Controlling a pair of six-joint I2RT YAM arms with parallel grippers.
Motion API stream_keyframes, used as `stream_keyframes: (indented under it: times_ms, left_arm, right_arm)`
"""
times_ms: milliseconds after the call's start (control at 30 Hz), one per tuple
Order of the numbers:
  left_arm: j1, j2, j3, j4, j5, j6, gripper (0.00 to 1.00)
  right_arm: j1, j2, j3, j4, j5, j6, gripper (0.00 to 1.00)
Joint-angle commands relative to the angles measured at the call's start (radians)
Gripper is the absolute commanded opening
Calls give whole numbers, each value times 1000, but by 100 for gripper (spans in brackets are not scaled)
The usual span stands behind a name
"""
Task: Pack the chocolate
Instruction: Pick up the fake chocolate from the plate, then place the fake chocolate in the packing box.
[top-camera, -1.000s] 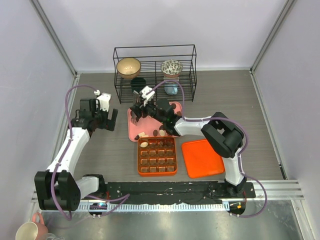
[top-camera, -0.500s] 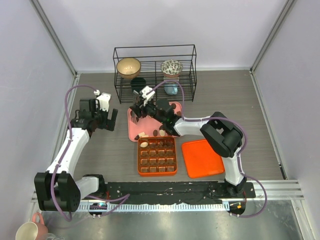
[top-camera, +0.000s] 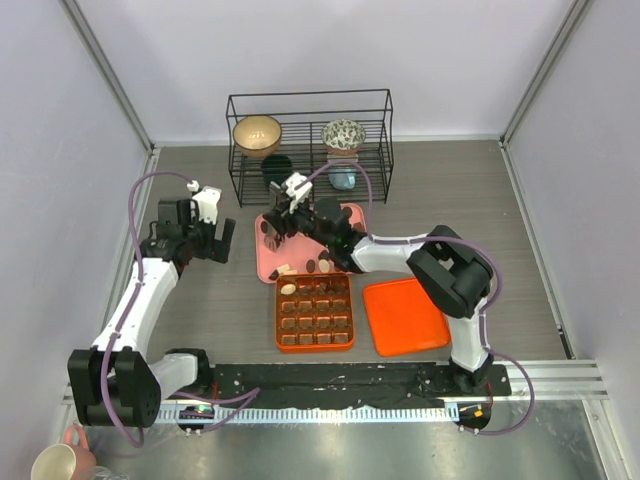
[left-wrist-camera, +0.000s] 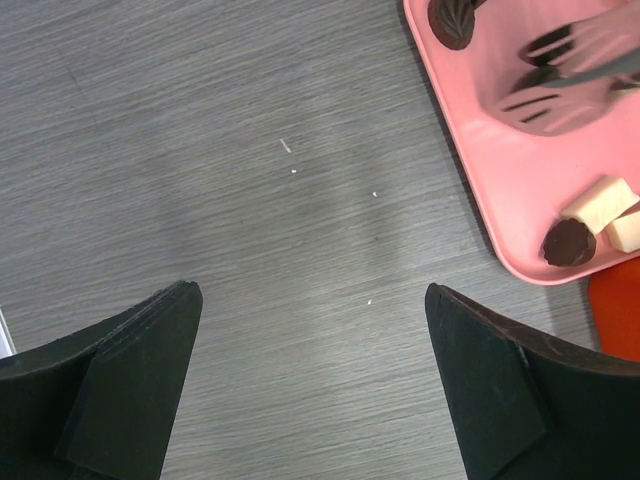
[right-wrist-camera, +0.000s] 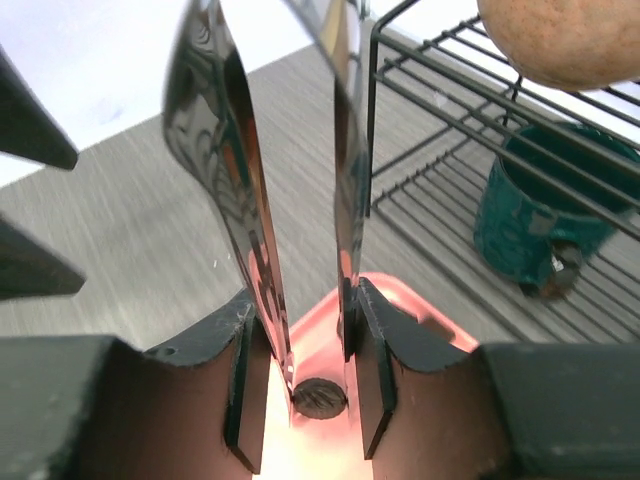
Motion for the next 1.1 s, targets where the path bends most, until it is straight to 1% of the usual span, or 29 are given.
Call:
stream_keyframes:
  times_ms: [0,67,133,167,267,333,367,467,667,900,1067]
  left_arm:
    - [7,-26,-18,10,13,4,100]
    - [7,-23,-26,14,20,4,100]
    - [7,-20,-29,19,23,1,100]
    - [7,-20,-32,22,25,1,100]
    - [7,-16,-38,31,23,2,100]
    - [7,-9,-35,31,23,1,100]
    - [7,-6,-32,31,26,-1,100]
    - [7,5,-28,28,26,-8,100]
    - [7,7,-26,28,36,-22,100]
    - [7,4,-9,14,30,-22,100]
    - [7,-4,-12,13,22,-11,100]
  right_arm:
    - [8,-196,-56,13,13,-21,22]
    - [17,-283,-99,-20,16,-44,21]
    - [26,-340,-159,-40,16,-40,21]
    - [37,-404,-179,-50,16,-38,20]
    - [68,-516,-259,-97,23,-35,21]
    - [86,-570,-314,-132,37,-35,20]
    - [108,-613,-328,-148,46,-35,20]
    - [144,-674,-368,-198,59,-32,21]
    - [183,-704,-400,-211,53,16,20]
    - [217,-649,-400,-169,45,59,21]
    - [238,-618,-402,-148,40,86,23]
